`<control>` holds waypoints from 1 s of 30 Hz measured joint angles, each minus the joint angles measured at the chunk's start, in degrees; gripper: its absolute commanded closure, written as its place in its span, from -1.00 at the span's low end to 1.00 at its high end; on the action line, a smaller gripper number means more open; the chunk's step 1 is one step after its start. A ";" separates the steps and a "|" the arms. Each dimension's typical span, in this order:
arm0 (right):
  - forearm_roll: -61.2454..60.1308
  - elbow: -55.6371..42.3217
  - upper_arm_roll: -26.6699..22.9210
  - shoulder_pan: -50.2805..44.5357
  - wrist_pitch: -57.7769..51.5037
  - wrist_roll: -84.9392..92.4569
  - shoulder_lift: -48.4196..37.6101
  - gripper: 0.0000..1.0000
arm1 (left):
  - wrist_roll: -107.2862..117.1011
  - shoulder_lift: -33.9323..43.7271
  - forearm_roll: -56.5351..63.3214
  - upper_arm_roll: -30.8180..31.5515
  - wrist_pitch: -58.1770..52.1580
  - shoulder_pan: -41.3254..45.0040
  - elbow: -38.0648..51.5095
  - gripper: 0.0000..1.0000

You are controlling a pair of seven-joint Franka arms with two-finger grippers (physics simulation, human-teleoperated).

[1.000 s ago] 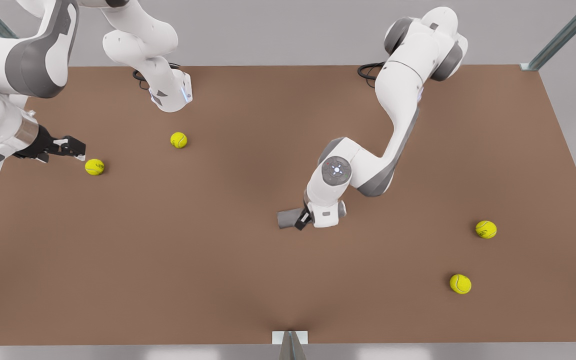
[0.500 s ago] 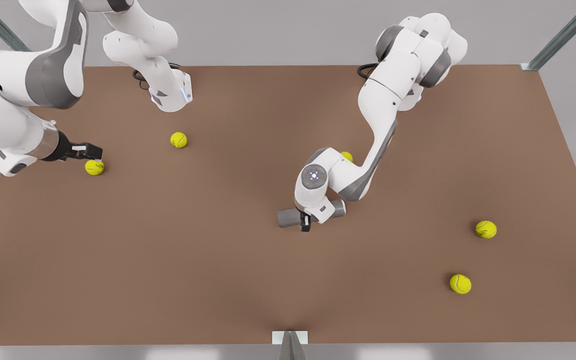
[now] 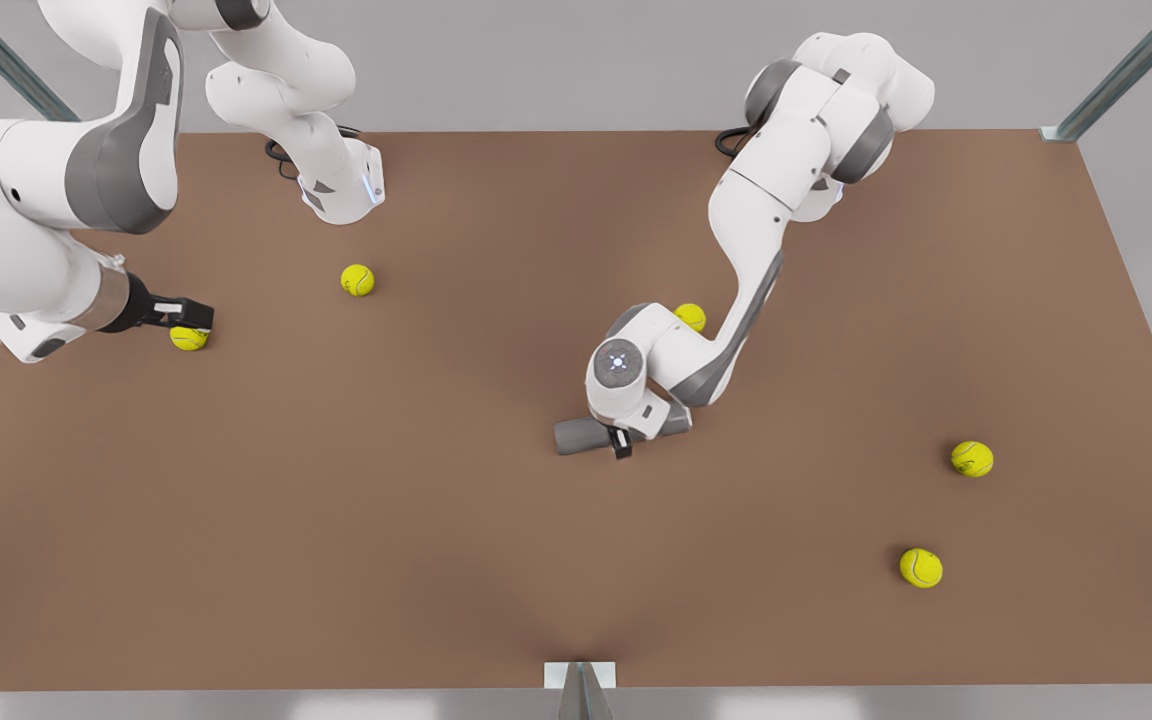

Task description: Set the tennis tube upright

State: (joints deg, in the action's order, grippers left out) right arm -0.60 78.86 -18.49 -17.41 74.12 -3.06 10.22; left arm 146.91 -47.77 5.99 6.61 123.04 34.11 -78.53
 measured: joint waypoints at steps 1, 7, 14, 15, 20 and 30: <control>0.00 0.00 0.00 -0.03 -0.01 -0.12 0.06 -1.00 | 0.59 -0.17 0.01 -0.01 -0.23 0.43 -0.02 -1.00; 0.01 0.00 0.05 -0.34 -0.07 -0.71 0.20 -1.00 | 3.56 -1.17 -0.09 -0.02 0.23 0.97 0.42 -1.00; 0.01 0.00 0.26 -0.63 -0.09 -1.29 0.57 -1.00 | 5.99 -2.87 0.01 -0.02 2.33 0.95 0.71 -1.00; 0.01 0.00 0.31 -0.62 -0.09 -1.36 0.61 -1.00 | 6.26 -3.21 0.05 -0.02 2.71 0.91 0.71 -1.00; 0.01 0.00 0.35 -0.67 -0.04 -1.65 0.66 -1.00 | 7.39 -4.18 1.21 -0.02 3.89 0.87 0.72 -1.00; -0.01 -0.05 0.35 -0.61 0.25 -2.03 0.67 -1.00 | 8.24 -5.00 2.34 -0.02 4.77 0.91 0.74 -0.41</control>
State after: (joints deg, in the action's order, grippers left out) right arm -0.61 78.81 -18.14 -18.01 74.37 -5.09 10.89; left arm 155.16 -52.77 8.34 6.59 127.81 35.02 -77.79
